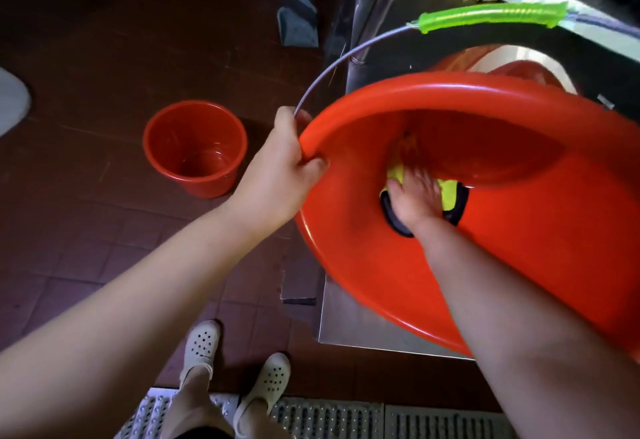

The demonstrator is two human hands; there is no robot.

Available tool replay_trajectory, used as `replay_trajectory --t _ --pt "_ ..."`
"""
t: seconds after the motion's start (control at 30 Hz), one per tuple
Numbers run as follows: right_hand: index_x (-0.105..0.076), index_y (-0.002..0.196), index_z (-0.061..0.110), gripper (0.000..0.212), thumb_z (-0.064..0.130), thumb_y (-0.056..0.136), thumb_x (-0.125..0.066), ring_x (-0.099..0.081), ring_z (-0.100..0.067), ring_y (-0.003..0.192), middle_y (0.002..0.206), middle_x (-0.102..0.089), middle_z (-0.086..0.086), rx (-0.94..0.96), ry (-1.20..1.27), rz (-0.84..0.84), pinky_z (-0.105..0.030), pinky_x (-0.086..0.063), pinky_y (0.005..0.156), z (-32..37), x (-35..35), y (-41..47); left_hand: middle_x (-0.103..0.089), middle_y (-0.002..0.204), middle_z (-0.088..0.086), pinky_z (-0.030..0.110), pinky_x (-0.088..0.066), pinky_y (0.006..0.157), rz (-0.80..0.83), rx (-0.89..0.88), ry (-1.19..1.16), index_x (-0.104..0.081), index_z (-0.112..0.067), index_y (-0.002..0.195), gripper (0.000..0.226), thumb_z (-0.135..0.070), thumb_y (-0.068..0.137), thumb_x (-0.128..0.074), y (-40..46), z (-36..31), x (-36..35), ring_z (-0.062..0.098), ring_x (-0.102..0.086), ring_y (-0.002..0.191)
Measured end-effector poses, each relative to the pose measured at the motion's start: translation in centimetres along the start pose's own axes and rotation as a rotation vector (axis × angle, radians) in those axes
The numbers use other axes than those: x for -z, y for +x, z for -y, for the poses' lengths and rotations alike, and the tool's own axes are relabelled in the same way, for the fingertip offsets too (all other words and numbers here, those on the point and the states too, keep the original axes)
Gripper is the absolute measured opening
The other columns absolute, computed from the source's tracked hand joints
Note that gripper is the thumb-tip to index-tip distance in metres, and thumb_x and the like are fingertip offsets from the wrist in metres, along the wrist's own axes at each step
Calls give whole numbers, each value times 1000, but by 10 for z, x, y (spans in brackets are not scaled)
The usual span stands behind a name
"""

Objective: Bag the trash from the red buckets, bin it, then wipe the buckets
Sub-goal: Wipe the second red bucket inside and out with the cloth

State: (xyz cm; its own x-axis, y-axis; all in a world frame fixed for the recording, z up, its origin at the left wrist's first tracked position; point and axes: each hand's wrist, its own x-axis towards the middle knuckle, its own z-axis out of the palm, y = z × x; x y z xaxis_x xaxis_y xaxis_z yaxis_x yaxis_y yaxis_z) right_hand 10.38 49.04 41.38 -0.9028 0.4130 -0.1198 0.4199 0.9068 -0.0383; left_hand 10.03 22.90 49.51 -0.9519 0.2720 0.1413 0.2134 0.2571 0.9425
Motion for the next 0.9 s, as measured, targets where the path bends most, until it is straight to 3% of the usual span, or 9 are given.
replay_trajectory --t 0.1,0.2,0.27,0.37,0.5,0.57,0.67,0.8,0.9 --pt "-34 144 13 59 42 93 -37 -25 -26 140 151 -32 -11 -12 -8 -33 -36 -12 114 -1 -5 5 -50 100 -22 8 -46 70 58 75 -180 -30 -21 133 63 -11 80 -63 -2 14 -4 -13 -56 85" --pt "-26 148 17 62 48 94 -34 -17 -23 144 156 -23 -7 -20 23 -15 -34 -4 116 -1 -6 5 -53 115 -8 35 -46 100 138 272 -239 -25 -16 144 68 -6 87 -62 -24 41 -17 2 -54 102" --pt "-26 148 16 62 47 95 -34 -14 -22 144 157 -21 -7 -37 33 14 -34 -2 117 0 -2 4 -56 117 2 47 -47 98 195 406 -316 -28 -17 141 59 -7 91 -58 -42 50 -30 18 -57 109" --pt "-27 148 14 61 42 95 -39 -14 -21 145 156 -23 -7 -78 85 16 -33 -3 117 16 1 -8 -61 116 0 38 -56 86 207 489 -419 -38 -21 130 43 -14 92 -57 -55 53 -41 21 -60 111" --pt "-22 149 19 67 45 91 -43 -13 -19 145 157 -20 -5 90 217 -56 -34 -5 117 50 -9 -74 -63 103 0 38 -53 87 72 428 -307 -43 -18 123 35 -13 91 -58 -55 51 -48 16 -62 97" --pt "-9 150 27 72 50 86 -33 -7 -17 146 159 -11 0 214 241 -53 -36 -6 118 60 -14 -114 -59 99 -2 27 -47 82 7 343 -196 -46 -13 122 35 -12 91 -59 -56 47 -48 12 -57 90" --pt "8 143 36 69 52 83 -25 -2 -15 147 155 4 8 318 257 -44 -36 -6 119 55 -15 -134 -59 95 -6 30 -46 79 23 319 -187 -46 -20 113 26 -15 91 -59 -55 41 -43 12 -57 88" --pt "-13 147 25 71 47 82 -34 -16 -25 145 157 -16 -5 344 267 -37 -38 -13 116 45 -7 -103 -58 80 -6 33 -46 72 26 295 -142 -47 -17 105 18 -18 91 -59 -43 30 -32 8 -55 70" --pt "-26 148 13 68 40 88 -43 -22 -28 142 155 -22 -11 268 184 -20 -36 -14 114 36 -8 -63 -61 89 3 40 -48 79 44 218 -27 -47 -12 110 24 -20 91 -59 -30 18 -16 16 -58 80"
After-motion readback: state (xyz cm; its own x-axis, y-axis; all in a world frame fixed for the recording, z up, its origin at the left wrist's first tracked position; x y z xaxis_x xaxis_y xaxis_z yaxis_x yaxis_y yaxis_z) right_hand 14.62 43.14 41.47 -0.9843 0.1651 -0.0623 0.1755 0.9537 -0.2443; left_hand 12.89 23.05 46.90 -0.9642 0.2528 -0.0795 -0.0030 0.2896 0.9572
